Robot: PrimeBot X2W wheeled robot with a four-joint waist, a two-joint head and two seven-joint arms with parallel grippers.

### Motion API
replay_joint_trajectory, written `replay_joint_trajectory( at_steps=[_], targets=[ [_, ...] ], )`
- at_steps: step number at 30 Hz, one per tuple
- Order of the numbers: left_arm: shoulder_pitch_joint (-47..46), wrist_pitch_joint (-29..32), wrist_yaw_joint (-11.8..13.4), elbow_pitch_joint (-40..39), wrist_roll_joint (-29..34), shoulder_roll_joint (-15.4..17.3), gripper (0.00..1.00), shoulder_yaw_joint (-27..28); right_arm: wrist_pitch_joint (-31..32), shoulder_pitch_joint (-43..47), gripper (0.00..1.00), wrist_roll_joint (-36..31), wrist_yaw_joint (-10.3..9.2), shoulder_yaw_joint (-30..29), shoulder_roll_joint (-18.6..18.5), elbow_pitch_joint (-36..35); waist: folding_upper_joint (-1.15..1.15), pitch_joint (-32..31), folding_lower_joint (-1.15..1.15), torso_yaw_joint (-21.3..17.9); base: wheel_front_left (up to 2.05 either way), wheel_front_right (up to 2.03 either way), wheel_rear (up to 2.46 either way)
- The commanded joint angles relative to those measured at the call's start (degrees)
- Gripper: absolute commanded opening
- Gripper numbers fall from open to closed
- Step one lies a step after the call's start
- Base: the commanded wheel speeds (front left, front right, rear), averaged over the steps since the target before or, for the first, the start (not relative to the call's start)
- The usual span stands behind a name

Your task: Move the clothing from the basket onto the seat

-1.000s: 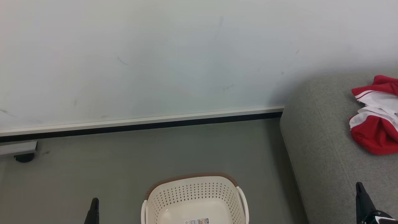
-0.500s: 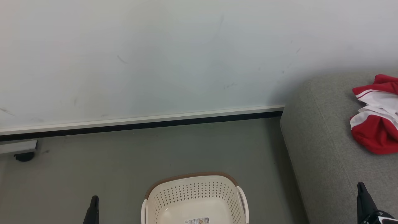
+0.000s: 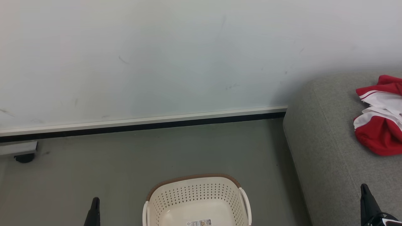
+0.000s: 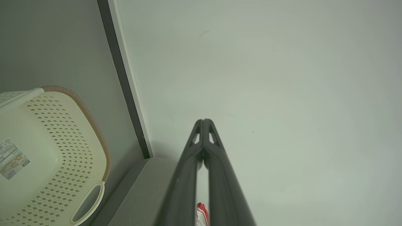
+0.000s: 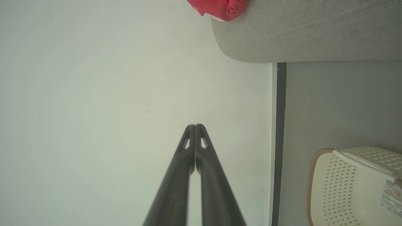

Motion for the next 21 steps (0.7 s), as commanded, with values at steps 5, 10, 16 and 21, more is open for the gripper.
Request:
replay_joint_trajectory(
  at_steps=[5,10,16,21],
  targets=[
    [0.0,0.1,-0.1,0.1,-0.1,0.0,0.00,0.1,0.2,-0.4,0.00,-0.2,0.02,-0.2,0.2,-0.1,0.00,0.0,0.00,0.0,0.00,0.00,0.00],
    [0.0,0.1,-0.1,0.1,-0.1,0.0,0.00,0.1,0.3,-0.4,0.00,-0.3,0.02,-0.2,0.3,0.0,0.00,0.0,0.00,0.0,0.00,0.00,0.00],
    [0.0,0.1,-0.1,0.1,-0.1,0.0,0.00,0.1,0.4,-0.4,0.00,-0.3,0.02,-0.3,0.4,0.0,0.00,0.0,0.00,0.0,0.00,0.00,0.00],
    [0.0,0.1,-0.2,0.1,-0.1,0.0,0.00,0.1,0.5,-0.4,0.00,-0.4,0.02,-0.4,0.4,0.0,0.00,0.0,0.00,0.0,0.00,0.00,0.00]
  ],
)
